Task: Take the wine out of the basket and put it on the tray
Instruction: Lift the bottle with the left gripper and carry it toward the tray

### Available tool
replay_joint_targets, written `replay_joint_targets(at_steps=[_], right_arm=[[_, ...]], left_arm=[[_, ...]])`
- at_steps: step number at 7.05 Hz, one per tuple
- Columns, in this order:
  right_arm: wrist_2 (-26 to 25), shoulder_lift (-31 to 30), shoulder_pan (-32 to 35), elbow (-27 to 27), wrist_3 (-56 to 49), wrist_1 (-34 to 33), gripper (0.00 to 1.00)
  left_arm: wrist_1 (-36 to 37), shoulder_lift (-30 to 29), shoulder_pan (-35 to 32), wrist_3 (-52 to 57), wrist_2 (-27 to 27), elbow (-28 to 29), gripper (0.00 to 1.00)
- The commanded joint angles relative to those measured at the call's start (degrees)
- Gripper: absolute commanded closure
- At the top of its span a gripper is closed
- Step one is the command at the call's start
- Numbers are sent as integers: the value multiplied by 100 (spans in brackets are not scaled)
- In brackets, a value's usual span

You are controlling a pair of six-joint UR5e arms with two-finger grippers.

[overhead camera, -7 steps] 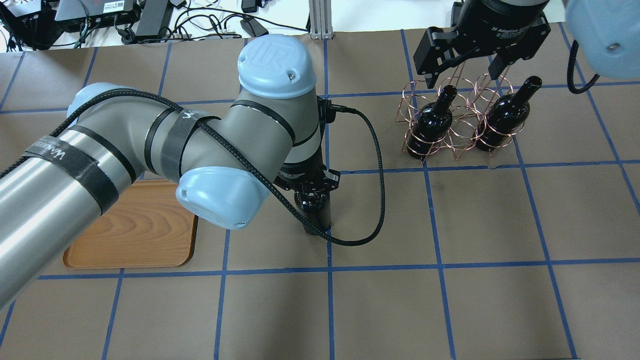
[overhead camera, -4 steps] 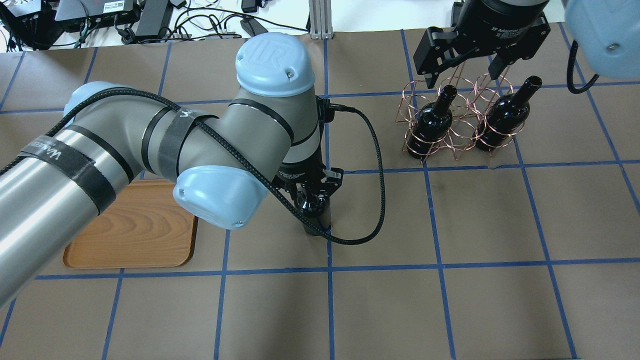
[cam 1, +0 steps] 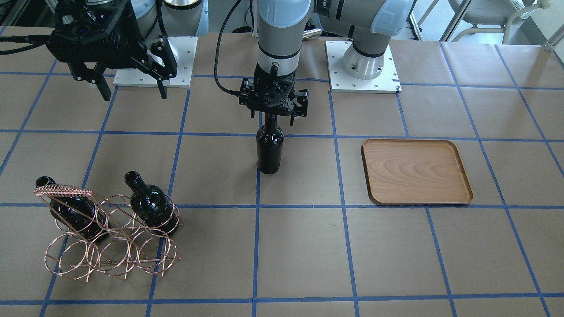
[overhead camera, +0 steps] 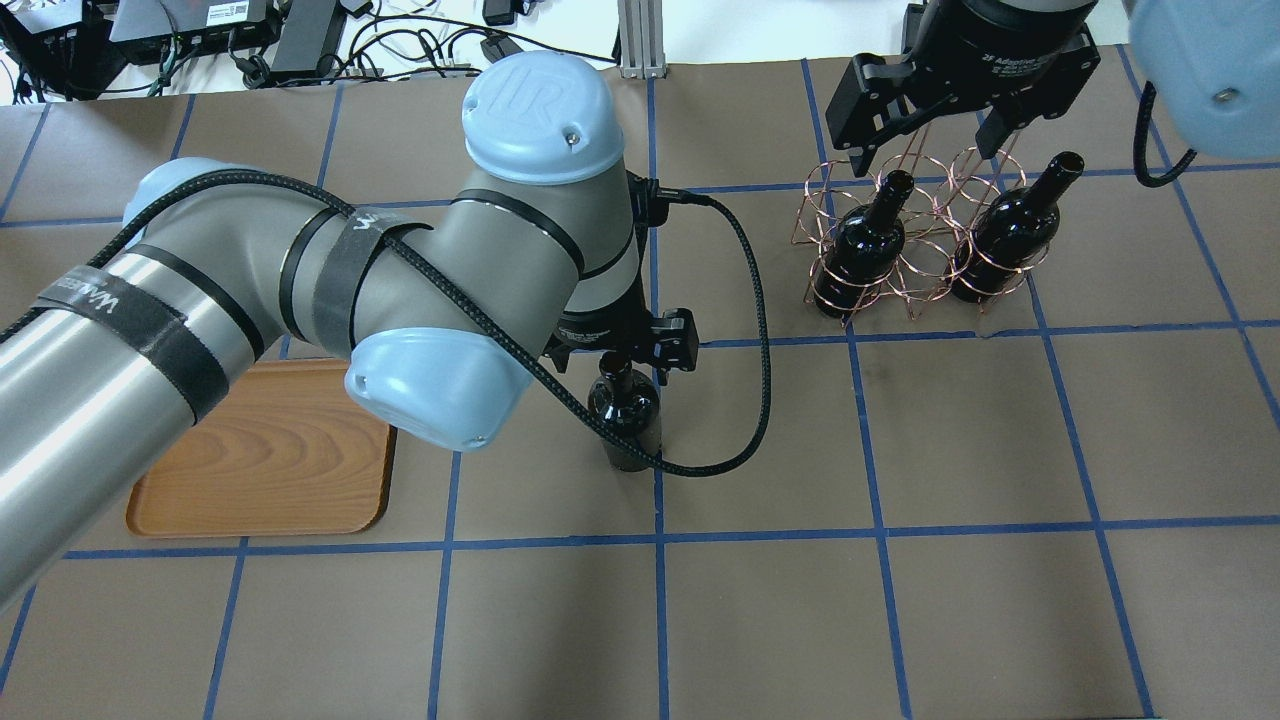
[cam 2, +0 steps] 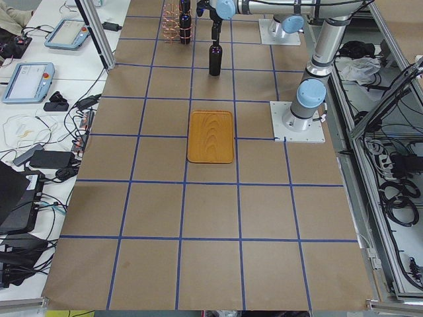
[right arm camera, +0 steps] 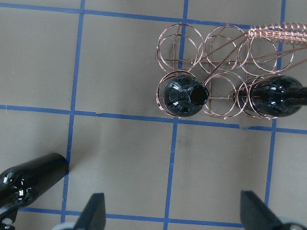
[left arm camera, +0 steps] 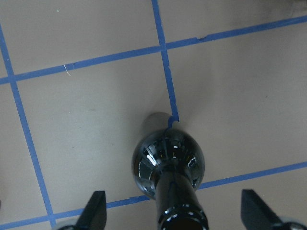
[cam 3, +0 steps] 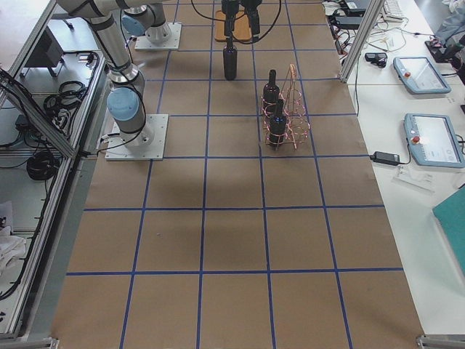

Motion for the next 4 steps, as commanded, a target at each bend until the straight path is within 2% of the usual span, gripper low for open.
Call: replay_joint_targets(at_steps=[1, 3, 4], right_arm=[[0, -1, 0, 0, 0, 2, 0], [0, -1, 0, 0, 8, 2, 0], [0, 7, 9, 0, 8, 2, 0]], left_arm=[[79, -50, -2, -9, -2, -37, 4], [-122, -50, -3, 0, 15, -91, 4], [-115, -50, -3, 0, 7, -82, 25]])
